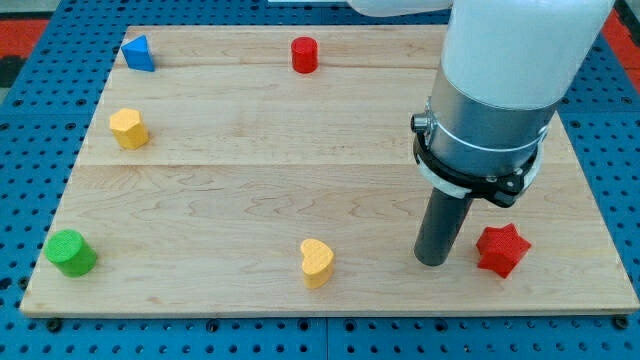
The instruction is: Move your arm to the bottom left side of the red circle
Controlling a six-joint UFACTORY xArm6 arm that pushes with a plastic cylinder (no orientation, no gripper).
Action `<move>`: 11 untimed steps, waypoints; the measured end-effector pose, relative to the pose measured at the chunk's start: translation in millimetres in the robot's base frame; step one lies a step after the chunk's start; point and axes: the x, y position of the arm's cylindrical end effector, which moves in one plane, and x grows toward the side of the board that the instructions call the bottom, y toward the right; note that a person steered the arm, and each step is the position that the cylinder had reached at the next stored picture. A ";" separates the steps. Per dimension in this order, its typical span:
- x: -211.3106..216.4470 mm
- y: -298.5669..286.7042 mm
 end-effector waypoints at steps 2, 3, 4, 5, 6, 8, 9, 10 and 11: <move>-36.8 -3.7; -51.2 -4.9; -64.2 -23.2; -83.1 -57.3; -130.8 -96.9; -222.0 -156.0; -226.9 -163.8; -253.6 -203.5; -280.9 -152.3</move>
